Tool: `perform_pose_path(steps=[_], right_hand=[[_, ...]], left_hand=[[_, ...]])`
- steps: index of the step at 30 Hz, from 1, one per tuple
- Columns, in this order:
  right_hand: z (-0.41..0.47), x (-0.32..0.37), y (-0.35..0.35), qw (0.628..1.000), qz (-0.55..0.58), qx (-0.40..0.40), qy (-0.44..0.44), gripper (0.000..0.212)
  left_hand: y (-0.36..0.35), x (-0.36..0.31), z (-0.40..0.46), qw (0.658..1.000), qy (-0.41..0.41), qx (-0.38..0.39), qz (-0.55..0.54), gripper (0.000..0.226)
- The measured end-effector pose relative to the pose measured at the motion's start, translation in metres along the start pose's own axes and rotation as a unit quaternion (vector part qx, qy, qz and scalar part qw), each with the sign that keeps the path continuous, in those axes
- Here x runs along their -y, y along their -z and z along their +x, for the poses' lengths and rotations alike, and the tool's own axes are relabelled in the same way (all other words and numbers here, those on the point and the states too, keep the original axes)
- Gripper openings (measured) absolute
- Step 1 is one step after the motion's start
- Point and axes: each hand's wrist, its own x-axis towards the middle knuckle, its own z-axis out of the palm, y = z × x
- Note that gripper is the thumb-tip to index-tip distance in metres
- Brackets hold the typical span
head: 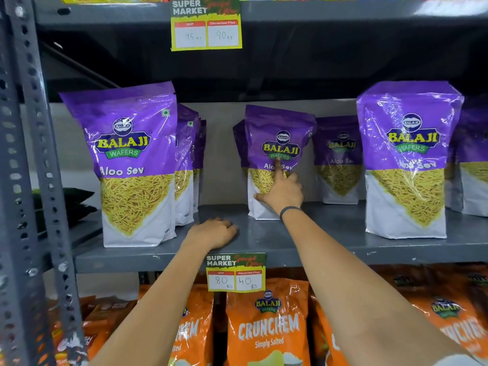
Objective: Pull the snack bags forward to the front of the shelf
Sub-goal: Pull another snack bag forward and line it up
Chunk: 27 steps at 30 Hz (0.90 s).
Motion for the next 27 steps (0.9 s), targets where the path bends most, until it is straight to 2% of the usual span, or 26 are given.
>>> perform_pose_path(steps=[23, 27], right_hand=[[-0.075, -0.003, 0.049, 0.998, -0.042, -0.043, 0.035, 0.112], [-0.088, -0.004, 0.059, 0.997, -0.051, -0.041, 0.040, 0.113]], left_hand=[[0.005, -0.004, -0.004, 0.999, 0.036, 0.016, -0.027, 0.052], [0.003, -0.006, -0.005, 0.997, 0.058, -0.012, -0.046, 0.051]])
